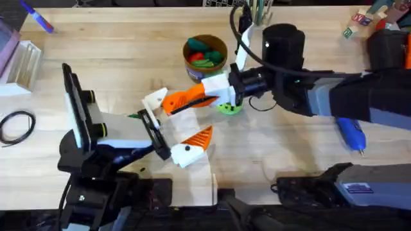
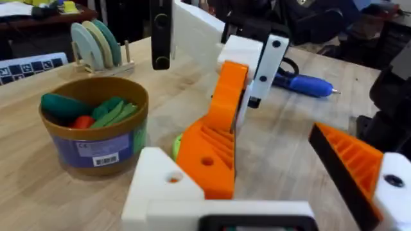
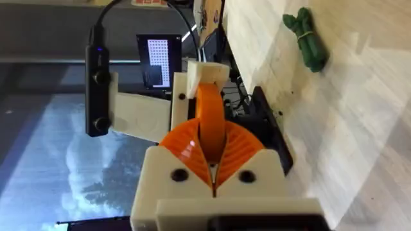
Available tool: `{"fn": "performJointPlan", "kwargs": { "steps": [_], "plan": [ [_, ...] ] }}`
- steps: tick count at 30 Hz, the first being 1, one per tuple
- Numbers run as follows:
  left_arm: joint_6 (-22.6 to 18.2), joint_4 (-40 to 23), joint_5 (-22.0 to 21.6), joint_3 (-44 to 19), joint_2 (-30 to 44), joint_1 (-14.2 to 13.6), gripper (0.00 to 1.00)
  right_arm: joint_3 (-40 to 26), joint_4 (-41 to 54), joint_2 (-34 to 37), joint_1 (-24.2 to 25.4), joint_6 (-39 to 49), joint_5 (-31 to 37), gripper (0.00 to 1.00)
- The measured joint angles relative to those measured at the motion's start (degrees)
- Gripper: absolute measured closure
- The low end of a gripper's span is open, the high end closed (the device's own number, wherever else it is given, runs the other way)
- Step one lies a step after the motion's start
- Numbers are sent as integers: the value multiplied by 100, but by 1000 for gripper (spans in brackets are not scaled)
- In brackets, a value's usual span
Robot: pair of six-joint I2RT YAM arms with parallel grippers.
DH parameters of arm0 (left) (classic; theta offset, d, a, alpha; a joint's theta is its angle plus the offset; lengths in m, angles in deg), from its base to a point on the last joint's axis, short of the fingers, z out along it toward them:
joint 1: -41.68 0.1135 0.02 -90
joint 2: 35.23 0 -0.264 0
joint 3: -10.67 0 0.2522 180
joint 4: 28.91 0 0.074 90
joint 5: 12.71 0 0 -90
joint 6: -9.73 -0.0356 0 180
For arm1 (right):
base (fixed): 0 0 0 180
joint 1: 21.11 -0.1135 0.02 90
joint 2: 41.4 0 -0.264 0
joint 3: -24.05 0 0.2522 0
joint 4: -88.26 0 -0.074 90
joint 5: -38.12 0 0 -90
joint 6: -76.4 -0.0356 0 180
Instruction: Pick up the gripper from the table and insert it into the empty holder that is missing its gripper. Then pick up a screw, insert it into the mounting hole, and use the screwdriver to tighten it. Finally, clean up the table by picking up the vegetable and placing it into the bucket.
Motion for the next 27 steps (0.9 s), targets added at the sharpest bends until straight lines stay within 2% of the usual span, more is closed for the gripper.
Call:
{"fn": "performJointPlan", "kwargs": {
  "steps": [8, 11, 13, 21, 27],
  "plan": [
    [69, -78, 122, 9, 39, 24, 15, 258, -79, -36, -159, 410, 121, 994],
    [70, -82, 652, 12, 33, -50, 15, 269, -133, 18, -349, 519, 69, 994],
    [80, -118, 734, 13, 38, -43, 15, 276, -180, 86, -336, 562, 16, 994],
    [104, -152, 732, 13, 39, -15, 15, 292, -1059, 566, -267, 259, -312, 994],
    [113, -142, 662, 13, 50, -15, 15, 328, -1385, 591, -260, -251, -151, 994]
  ]
}}
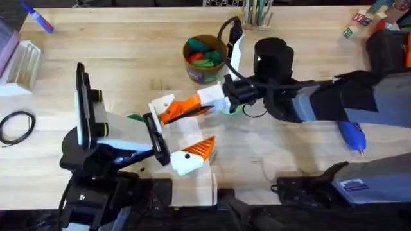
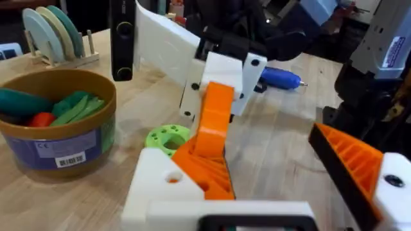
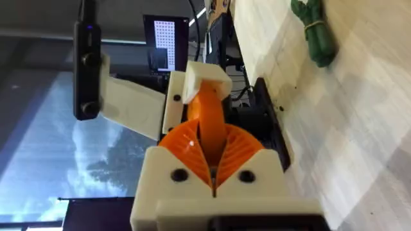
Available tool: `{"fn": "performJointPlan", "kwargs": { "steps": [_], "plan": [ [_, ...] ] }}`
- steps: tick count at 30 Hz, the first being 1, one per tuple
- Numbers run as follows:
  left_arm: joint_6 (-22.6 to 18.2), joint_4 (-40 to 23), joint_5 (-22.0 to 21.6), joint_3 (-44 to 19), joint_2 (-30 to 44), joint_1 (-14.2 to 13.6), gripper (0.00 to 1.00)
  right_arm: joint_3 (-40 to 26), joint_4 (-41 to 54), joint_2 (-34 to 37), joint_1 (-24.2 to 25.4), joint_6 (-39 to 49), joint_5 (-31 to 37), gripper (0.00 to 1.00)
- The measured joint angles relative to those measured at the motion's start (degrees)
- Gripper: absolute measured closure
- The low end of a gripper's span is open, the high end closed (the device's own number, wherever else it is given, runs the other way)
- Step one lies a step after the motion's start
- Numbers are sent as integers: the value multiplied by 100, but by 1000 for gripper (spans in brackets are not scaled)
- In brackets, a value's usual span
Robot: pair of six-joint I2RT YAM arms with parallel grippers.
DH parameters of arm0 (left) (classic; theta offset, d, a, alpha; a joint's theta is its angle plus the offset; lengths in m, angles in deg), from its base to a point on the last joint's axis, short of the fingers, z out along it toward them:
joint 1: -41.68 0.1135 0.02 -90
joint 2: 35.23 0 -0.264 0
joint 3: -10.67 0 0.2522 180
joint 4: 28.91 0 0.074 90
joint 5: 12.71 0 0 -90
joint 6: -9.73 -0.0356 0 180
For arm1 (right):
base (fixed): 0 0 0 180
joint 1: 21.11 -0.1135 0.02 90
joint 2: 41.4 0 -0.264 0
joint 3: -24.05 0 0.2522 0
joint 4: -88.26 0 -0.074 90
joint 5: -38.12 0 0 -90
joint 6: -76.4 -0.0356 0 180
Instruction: Pick up the gripper from the table and insert it into the empty holder that is missing its gripper. Then pick up a screw, insert it into the mounting hole, and use the screwdriver to tighten it. Finally, clean up the table by picking up the vegetable and placing it into the bucket.
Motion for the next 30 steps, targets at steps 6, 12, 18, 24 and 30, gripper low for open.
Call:
{"fn": "performJointPlan", "kwargs": {
  "steps": [6, 12, 18, 24, 30],
  "plan": [
    [-2, 21, -38, 0, 0, 0, 15, 56, -317, 33, 15, -444, 190, 994],
    [20, 13, 28, -4, 0, -4, 15, 45, -357, 37, 9, -705, 507, 994],
    [62, 12, -38, -4, 0, -4, 14, 40, -362, 37, -18, -834, 647, 994],
    [61, 23, -182, -2, 0, 5, 13, -55, -330, 37, -106, -763, 810, 994],
    [55, 49, -290, -2, 0, 28, 13, -102, -309, 37, -140, -298, 907, 994]
  ]
}}
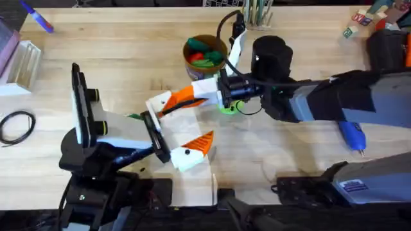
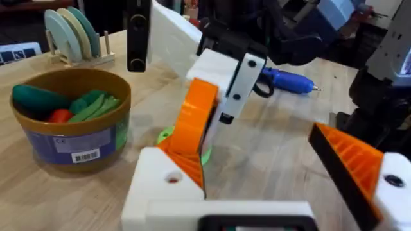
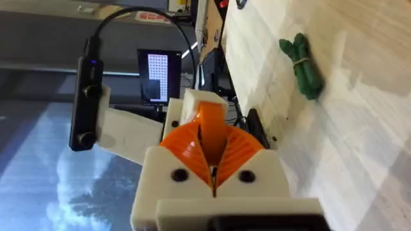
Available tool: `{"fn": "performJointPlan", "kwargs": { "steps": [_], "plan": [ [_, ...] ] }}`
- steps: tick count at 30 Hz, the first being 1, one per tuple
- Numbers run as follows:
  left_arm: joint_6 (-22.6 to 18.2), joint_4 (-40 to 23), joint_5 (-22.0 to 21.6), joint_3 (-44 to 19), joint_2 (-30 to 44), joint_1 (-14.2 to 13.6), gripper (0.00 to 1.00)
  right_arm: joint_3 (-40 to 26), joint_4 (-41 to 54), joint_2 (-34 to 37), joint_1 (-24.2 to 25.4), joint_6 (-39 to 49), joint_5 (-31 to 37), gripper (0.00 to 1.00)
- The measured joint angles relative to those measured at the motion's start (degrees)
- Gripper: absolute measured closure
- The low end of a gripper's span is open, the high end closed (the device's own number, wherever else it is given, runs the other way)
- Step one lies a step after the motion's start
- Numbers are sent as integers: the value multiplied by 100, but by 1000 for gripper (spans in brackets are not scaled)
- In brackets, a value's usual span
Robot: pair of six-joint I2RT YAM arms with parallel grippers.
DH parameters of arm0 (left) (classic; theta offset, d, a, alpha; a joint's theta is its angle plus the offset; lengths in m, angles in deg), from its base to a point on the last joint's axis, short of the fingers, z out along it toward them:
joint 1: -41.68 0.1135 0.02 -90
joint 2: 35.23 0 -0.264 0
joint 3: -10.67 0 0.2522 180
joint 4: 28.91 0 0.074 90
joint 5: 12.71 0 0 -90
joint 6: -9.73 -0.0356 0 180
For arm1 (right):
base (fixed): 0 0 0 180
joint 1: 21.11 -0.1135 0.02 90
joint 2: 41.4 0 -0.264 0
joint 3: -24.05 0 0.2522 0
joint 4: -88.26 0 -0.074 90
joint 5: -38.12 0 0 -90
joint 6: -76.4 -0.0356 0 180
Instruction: Pick up the gripper from the table and insert it into the empty holder that is missing its gripper. Then pick up a screw, insert it into the mounting hole, and use the screwdriver to tighten it. Finally, clean up the table by picking up the vegetable and placing it into the bucket.
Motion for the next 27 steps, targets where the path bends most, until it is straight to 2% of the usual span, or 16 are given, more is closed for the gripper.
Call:
{"fn": "performJointPlan", "kwargs": {
  "steps": [3, 5, 10, 18, 20, 23, 27],
  "plan": [
    [-20, -9, -28, 0, -2, 0, 14, -9, 4, 0, 0, 173, -2, 962],
    [-36, -46, 2, -1, -2, -1, 15, -10, 18, 13, 8, 282, 16, 845],
    [-53, -152, 274, -13, -2, -11, 15, -42, 49, 50, 96, 501, -32, 671],
    [-220, -194, 592, -17, -49, -110, 16, -48, 161, 59, 226, 682, -133, 289],
    [-256, -196, 599, -17, -68, -109, 15, -48, 173, 59, 228, 694, -133, 248],
    [-290, -206, 695, -17, -87, -115, 16, -48, 169, 59, 251, 717, -129, 129],
    [-293, -250, 972, -20, -87, -223, 15, -62, 136, 58, 352, 845, -174, 113]
  ]
}}
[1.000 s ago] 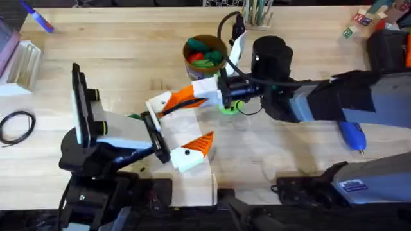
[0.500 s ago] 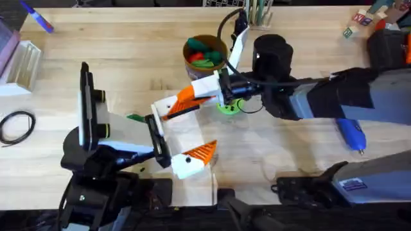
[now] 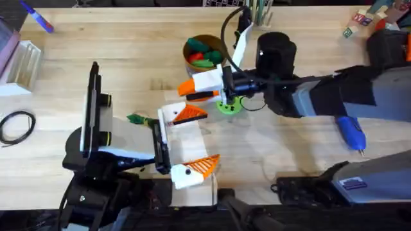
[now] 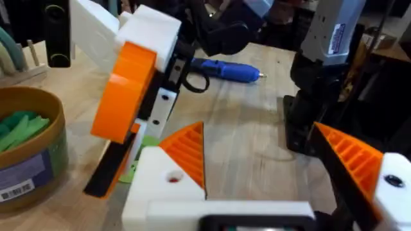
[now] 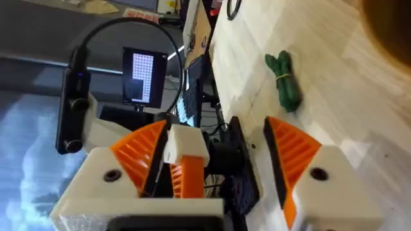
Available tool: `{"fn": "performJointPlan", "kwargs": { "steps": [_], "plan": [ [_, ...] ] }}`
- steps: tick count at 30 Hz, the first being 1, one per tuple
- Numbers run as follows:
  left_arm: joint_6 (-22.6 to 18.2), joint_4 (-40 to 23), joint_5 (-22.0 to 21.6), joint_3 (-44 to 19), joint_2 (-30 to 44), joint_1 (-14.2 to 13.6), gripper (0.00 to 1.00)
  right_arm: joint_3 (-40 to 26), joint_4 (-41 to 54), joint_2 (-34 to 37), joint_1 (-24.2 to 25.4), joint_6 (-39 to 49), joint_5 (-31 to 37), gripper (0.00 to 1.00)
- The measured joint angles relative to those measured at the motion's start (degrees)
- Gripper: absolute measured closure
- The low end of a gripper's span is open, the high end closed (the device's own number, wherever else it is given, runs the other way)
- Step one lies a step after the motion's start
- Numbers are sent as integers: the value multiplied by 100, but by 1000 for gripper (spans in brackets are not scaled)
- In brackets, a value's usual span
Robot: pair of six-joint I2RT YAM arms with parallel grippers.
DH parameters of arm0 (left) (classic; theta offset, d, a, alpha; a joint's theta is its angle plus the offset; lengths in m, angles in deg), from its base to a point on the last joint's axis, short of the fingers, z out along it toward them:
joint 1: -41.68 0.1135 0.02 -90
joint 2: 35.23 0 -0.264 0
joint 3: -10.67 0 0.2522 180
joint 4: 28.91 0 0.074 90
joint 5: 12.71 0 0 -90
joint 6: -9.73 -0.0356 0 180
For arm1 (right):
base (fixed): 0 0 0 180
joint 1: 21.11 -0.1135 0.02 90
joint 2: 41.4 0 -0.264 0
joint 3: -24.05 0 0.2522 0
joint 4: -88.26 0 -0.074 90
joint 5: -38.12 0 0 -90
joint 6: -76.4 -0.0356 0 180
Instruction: Pick up the gripper from the table and insert it into the empty holder that is missing its gripper. Then pick up a screw, insert it into the mounting hole, and use the screwdriver to tighten it. Finally, clean up the table by picking up the vegetable and placing it into the bucket.
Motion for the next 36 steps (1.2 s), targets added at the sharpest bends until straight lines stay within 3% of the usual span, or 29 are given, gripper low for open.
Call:
{"fn": "performJointPlan", "kwargs": {
  "steps": [6, 12, 16, 19, 22, 25, 30, 36],
  "plan": [
    [-2, -19, 101, 0, 0, 0, 15, -56, 1035, -369, 503, 688, -101, 110],
    [0, -21, 121, 2, 0, 0, 15, -642, 4158, -960, 773, 2134, 452, 108],
    [0, -21, 113, 2, 0, 0, 16, -1480, 6951, -1318, 803, 3451, 1583, 107],
    [-2, -17, 43, 2, 0, 0, 15, -2099, 8426, -1548, 531, 4309, 3069, 105],
    [0, -6, -28, 2, 0, 0, 15, -2333, 8809, -1640, 26, 4766, 4333, 105],
    [-2, 5, -106, 2, 0, 0, 15, -2344, 8840, -1629, -390, 5026, 5019, 103],
    [-2, 7, -122, 0, -2, 0, 15, -2347, 8787, -1534, -588, 5234, 5540, 226],
    [0, 7, -124, 2, 0, 0, 15, -2347, 8814, -925, -617, 5279, 5763, 400]
  ]
}}
